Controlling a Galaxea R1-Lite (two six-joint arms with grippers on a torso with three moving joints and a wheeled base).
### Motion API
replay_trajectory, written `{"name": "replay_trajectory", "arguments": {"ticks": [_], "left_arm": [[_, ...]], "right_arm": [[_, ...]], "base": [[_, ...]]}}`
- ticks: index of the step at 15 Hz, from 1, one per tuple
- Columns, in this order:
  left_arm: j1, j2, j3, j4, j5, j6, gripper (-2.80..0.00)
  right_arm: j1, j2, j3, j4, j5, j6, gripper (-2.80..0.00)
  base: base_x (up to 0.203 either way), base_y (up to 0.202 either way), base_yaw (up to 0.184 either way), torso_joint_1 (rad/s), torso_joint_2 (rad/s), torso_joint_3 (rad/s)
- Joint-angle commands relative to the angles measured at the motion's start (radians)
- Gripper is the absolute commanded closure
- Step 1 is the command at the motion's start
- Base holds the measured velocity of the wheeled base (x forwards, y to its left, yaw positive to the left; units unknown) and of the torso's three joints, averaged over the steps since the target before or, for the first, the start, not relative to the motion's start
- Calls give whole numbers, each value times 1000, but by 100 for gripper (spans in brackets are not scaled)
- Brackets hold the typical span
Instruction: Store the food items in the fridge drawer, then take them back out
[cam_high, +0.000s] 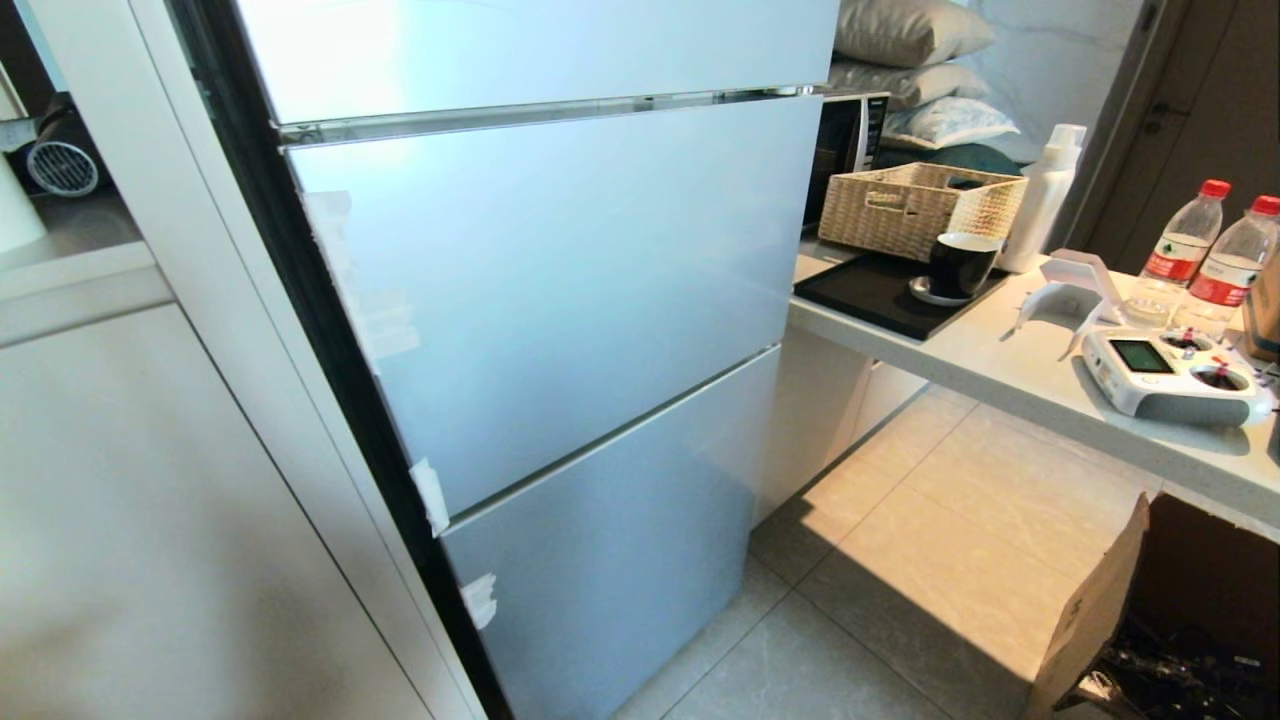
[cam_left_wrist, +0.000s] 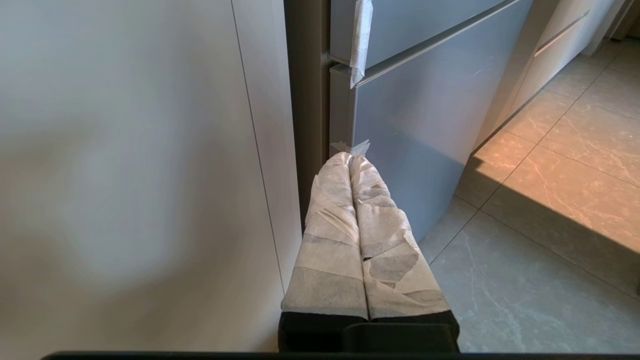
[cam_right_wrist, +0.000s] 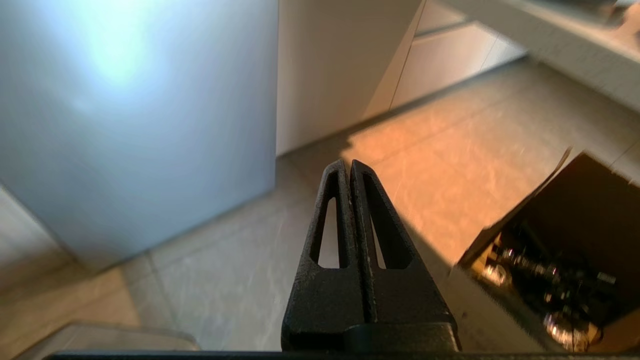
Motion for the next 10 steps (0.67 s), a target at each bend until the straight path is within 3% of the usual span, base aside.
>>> {"name": "replay_trajectory", "arguments": {"ticks": [1,10], "left_arm": [[1,0,0,0,0,0,0],[0,0,0,-1,0,0,0]], "right_arm": [[-11,-79,9,-4,2,24,0],[-11,-79,11,-4,0,48,0]], "base": [[0,0,0,0,0,0],[0,0,0,0,0,0]]}}
